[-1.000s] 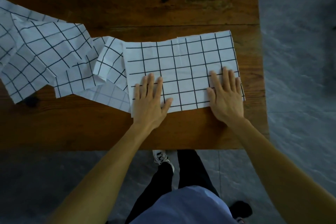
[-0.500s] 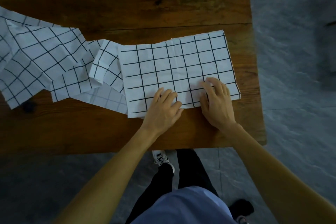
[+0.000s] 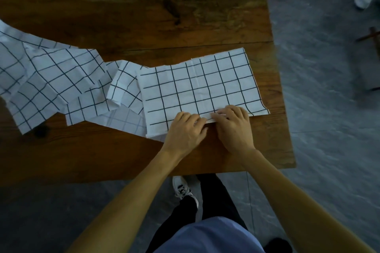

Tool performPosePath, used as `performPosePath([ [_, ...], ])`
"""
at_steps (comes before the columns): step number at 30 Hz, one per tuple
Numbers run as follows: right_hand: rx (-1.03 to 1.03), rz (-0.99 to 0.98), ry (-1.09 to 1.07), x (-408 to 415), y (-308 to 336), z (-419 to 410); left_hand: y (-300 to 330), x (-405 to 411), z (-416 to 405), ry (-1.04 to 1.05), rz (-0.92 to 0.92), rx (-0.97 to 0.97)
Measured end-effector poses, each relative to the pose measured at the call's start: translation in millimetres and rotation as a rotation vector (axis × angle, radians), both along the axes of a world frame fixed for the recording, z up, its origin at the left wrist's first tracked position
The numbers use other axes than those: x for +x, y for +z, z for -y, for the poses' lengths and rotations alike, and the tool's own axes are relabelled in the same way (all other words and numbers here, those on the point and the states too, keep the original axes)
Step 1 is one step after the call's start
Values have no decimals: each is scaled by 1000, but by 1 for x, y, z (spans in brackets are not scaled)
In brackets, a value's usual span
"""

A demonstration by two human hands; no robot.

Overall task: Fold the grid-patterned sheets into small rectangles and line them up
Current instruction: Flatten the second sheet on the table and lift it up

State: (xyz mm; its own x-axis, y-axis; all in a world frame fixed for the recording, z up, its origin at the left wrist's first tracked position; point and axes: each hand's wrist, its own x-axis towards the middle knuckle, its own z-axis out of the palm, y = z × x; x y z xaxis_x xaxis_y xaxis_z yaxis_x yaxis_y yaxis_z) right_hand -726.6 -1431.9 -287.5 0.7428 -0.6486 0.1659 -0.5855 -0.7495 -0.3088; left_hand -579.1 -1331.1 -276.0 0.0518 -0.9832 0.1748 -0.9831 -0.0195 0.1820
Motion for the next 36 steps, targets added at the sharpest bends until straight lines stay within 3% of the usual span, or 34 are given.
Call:
performPosePath([
  [10,18,22,-110,7,33,-8,30,-9,4,126,-102,-51],
  [15,76,118,-214,9,60,0,58,-34,-4,184,-421,14],
  [18,90,185,-184,8,86,12,81,-24,-1,320,-667,-44],
  [23,95,253,-139,3,133,30,105,20,21,563,-780,-90],
  [27,160,367,-147,-4,168,26,107,42,37,679,-881,133],
  [33,218,472,-181,-23,192,21,110,13,32,720,-1478,653],
  [36,359,607,-208,-33,198,19,94,2,25,642,-1772,778],
])
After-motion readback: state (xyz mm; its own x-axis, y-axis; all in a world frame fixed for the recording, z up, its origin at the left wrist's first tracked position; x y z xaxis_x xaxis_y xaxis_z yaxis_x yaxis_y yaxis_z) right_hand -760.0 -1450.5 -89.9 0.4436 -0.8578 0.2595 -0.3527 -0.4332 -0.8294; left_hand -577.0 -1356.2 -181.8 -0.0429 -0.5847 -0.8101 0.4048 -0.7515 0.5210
